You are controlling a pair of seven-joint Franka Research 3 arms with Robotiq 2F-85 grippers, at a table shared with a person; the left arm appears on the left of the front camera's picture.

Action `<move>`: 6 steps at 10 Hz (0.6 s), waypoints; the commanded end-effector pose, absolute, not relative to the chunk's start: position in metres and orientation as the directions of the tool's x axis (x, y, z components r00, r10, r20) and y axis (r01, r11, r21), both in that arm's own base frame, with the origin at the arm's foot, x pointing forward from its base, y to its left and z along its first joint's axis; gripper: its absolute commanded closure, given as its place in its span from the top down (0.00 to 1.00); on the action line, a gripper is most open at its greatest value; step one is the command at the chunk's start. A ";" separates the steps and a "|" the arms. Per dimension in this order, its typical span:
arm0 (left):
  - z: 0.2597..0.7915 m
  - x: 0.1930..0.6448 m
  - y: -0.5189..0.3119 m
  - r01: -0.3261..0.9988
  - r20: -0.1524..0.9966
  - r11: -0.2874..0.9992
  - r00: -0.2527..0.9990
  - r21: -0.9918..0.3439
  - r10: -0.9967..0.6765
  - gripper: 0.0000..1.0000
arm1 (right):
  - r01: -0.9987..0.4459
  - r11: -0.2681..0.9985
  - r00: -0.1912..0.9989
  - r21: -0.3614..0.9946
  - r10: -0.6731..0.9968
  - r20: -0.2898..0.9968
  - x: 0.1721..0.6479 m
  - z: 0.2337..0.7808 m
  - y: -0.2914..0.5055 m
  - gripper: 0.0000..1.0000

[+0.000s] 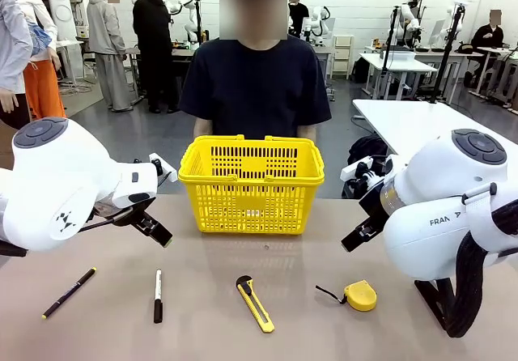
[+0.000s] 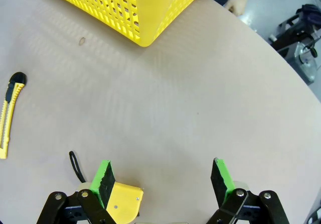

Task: Place the items the person wants into the basket.
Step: Pick up the item the person points to and place it in the Market Basket.

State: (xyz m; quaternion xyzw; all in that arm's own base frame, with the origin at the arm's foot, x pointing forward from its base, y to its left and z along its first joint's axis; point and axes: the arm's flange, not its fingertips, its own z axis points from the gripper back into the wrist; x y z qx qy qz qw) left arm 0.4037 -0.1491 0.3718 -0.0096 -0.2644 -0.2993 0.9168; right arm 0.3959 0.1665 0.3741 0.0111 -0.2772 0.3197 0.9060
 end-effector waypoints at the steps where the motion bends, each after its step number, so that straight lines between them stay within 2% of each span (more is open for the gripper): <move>1: 0.372 0.404 -0.149 0.554 0.491 0.821 0.681 0.141 -0.544 1.00 | -0.585 0.795 0.642 -0.157 0.573 0.509 0.396 0.374 0.167 1.00; 6: 0.372 0.404 -0.149 0.554 0.491 0.821 0.681 0.141 -0.544 1.00 | -0.585 0.795 0.642 -0.157 0.573 0.509 0.396 0.374 0.167 1.00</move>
